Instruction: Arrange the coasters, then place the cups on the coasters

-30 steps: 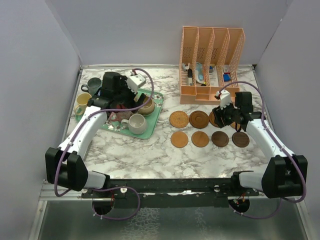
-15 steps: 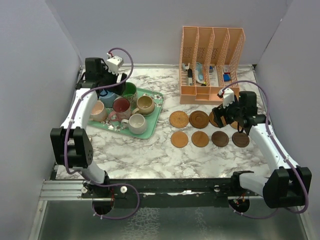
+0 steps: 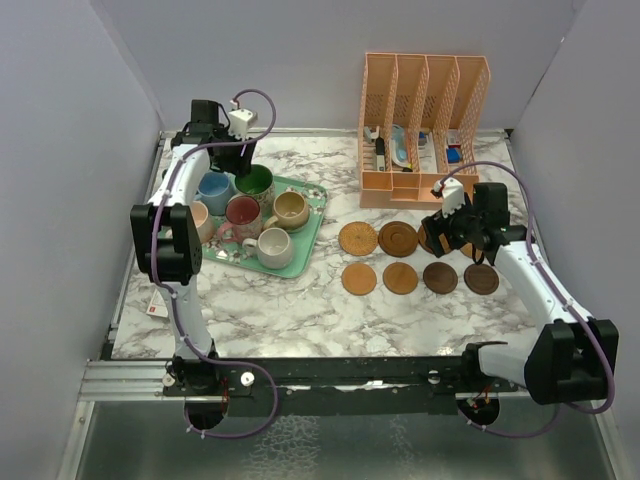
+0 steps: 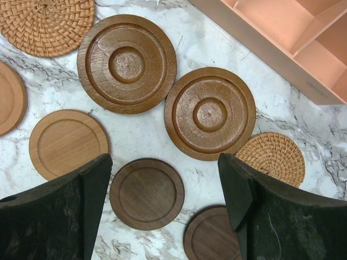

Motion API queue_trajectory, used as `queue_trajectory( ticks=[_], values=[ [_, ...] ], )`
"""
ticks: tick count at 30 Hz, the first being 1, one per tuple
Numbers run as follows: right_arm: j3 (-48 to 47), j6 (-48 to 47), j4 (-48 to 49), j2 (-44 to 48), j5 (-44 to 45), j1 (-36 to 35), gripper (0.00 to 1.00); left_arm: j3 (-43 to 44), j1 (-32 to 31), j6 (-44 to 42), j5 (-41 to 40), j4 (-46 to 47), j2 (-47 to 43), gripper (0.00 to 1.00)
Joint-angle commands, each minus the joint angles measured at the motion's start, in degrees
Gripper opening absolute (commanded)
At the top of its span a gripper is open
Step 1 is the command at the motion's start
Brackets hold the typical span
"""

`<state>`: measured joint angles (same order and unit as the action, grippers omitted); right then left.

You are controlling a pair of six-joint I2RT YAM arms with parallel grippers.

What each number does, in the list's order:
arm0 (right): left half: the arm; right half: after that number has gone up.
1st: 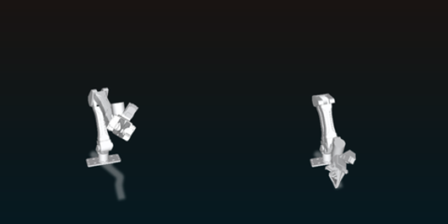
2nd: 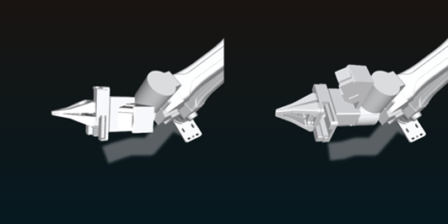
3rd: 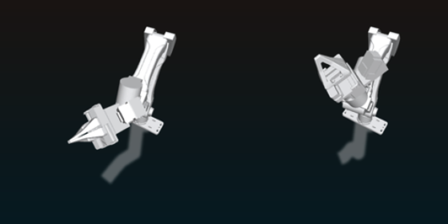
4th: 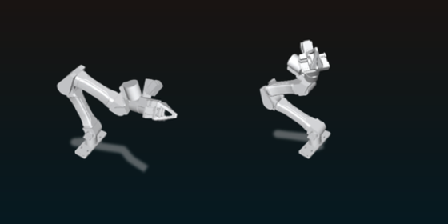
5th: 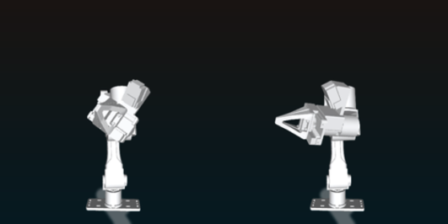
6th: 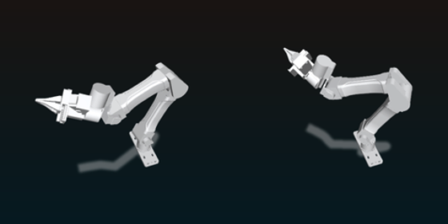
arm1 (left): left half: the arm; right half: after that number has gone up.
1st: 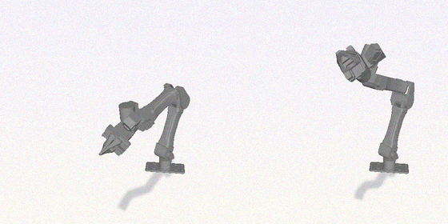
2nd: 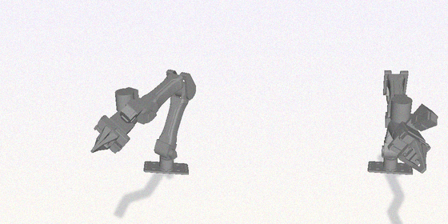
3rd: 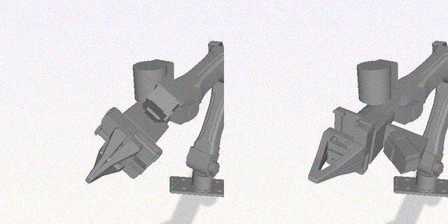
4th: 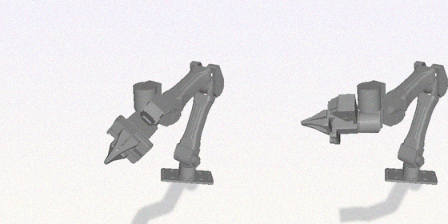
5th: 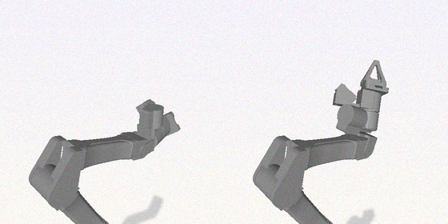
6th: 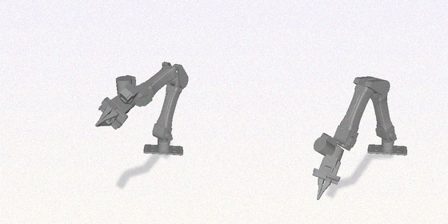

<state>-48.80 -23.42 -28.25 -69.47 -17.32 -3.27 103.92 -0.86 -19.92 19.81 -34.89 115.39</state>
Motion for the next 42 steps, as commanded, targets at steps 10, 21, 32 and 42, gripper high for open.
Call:
queue_trajectory(
  ticks=[10,21,32,42],
  values=[
    [-0.6,-0.9,1.8,-2.0,1.3,0.3,0.81,7.7,-0.3,-3.8,0.2,-7.2,7.6,0.4],
    [-0.6,-0.9,1.5,-2.2,0.5,0.3,0.81,9.8,-1.4,-2.5,-0.2,-7.4,9.4,0.15],
    [-5.4,-1.6,0.1,-4.0,-4.9,0.2,0.81,16.3,-1.6,2.0,-0.8,-7.9,6.5,0.0],
    [-22.3,4.9,-0.8,-12.2,-13.3,-1.8,0.79,21.0,-3.9,9.0,0.7,-5.7,0.8,0.0]
  ],
)
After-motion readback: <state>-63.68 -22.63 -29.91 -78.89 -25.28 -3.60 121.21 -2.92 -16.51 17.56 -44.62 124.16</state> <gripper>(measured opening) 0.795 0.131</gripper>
